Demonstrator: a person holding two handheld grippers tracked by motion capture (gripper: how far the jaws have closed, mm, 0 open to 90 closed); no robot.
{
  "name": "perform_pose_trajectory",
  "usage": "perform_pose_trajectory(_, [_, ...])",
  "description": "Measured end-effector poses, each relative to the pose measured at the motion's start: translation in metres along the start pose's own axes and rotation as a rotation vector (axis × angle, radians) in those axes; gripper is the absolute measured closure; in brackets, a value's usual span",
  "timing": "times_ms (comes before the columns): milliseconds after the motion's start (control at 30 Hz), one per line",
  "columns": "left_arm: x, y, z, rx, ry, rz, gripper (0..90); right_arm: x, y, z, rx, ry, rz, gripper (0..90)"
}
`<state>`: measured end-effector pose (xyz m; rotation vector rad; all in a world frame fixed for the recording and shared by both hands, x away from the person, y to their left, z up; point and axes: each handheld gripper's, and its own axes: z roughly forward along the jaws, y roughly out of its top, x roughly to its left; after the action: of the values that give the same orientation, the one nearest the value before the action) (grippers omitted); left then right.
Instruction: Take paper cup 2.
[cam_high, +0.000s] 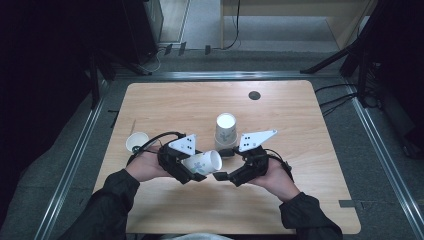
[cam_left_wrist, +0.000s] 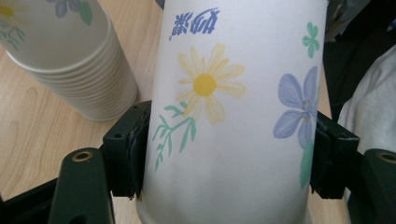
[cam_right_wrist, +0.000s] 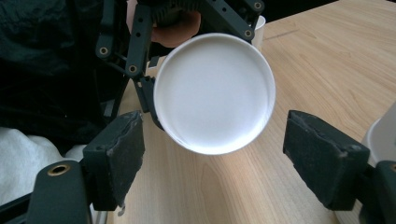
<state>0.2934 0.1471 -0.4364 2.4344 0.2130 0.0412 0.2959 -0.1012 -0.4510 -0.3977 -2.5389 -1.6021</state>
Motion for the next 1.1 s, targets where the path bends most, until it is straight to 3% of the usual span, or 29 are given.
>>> perform_pose_trajectory(300, [-0.003, 0.0, 0.02, 0.151, 0.0, 0.005, 27.3, 0.004, -0.004, 0.01, 0.075, -0.037, -0.067, 20.8])
perform_pose_trajectory(367, [-0.005, 0.002, 0.024, 0.175, -0.023, 0.0, 27.3, 0.004, -0.005, 0.013, 0.085, -0.03, -0.067, 20.8])
perform_pose_trajectory(633, [-0.007, 0.003, 0.033, 0.229, -0.075, -0.012, 27.2, 0.006, -0.009, 0.023, 0.14, -0.013, -0.074, 22.0])
perform_pose_trajectory(900, [-0.01, 0.003, 0.04, 0.278, -0.093, 0.002, 26.9, 0.008, -0.013, 0.035, 0.192, 0.014, -0.094, 24.4])
perform_pose_trajectory(1100, [-0.012, 0.004, 0.042, 0.279, -0.097, 0.021, 26.9, 0.009, -0.015, 0.04, 0.227, 0.028, -0.109, 29.4])
